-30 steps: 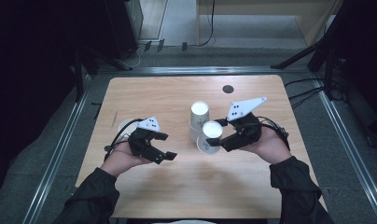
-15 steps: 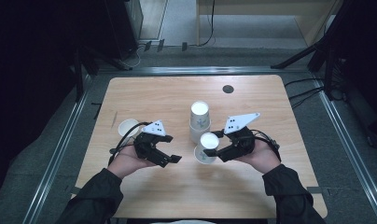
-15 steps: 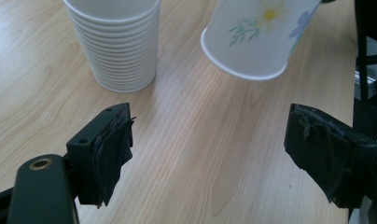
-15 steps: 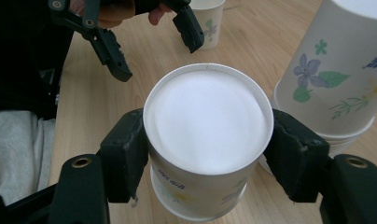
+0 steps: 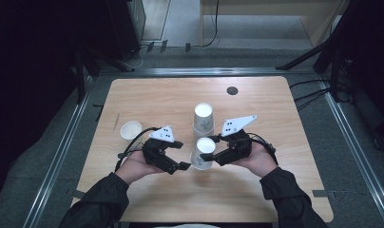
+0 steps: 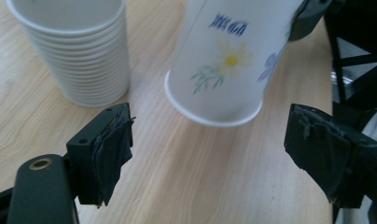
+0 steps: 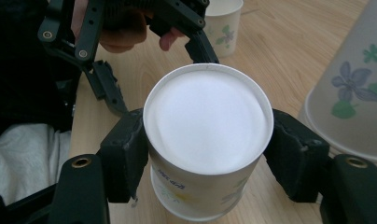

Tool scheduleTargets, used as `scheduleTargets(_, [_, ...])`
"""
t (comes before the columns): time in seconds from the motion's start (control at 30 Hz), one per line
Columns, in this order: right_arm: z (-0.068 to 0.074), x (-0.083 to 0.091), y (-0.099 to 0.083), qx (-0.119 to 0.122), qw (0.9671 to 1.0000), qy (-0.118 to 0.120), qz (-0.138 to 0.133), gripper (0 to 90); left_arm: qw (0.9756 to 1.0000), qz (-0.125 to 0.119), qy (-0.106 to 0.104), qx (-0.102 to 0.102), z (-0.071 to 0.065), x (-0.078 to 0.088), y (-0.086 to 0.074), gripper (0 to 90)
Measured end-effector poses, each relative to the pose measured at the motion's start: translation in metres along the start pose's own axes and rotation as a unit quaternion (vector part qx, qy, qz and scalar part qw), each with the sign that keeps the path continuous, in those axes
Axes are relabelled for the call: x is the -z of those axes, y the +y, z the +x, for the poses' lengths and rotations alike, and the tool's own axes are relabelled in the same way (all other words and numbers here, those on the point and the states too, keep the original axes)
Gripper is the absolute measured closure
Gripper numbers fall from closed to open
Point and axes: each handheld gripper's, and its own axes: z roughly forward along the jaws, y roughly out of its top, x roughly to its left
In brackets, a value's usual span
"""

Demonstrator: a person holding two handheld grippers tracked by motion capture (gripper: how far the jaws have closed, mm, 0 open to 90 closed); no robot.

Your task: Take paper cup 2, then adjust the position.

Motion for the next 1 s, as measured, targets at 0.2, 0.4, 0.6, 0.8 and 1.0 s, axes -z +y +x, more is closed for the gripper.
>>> scheduleTargets(0.2, [0.001, -0.004, 0.003, -0.005, 0.9999, 0.01, -0.011, 34.1, 0.9999, -0.013, -0.007, 0.0, 0.001, 0.0, 0.0, 15.5])
scheduleTargets(0.4, [0.001, -0.006, 0.004, -0.006, 0.9999, 0.011, -0.01, 34.1, 0.9997, -0.017, -0.013, -0.006, -0.001, -0.003, -0.001, 15.5])
scheduleTargets(0.6, [0.003, -0.008, 0.007, -0.007, 0.9998, 0.014, -0.012, 34.1, 0.9995, -0.023, -0.019, -0.008, -0.001, -0.007, 0.0, 15.5])
scheduleTargets(0.8, [0.004, -0.011, 0.01, -0.014, 0.9996, 0.019, -0.016, 34.1, 0.9992, -0.033, -0.024, -0.008, -0.001, -0.008, -0.001, 15.6])
scheduleTargets(1.0, [0.006, -0.014, 0.013, -0.018, 0.9993, 0.027, -0.018, 34.2, 0.9988, -0.04, -0.026, -0.01, -0.002, -0.009, -0.001, 15.6])
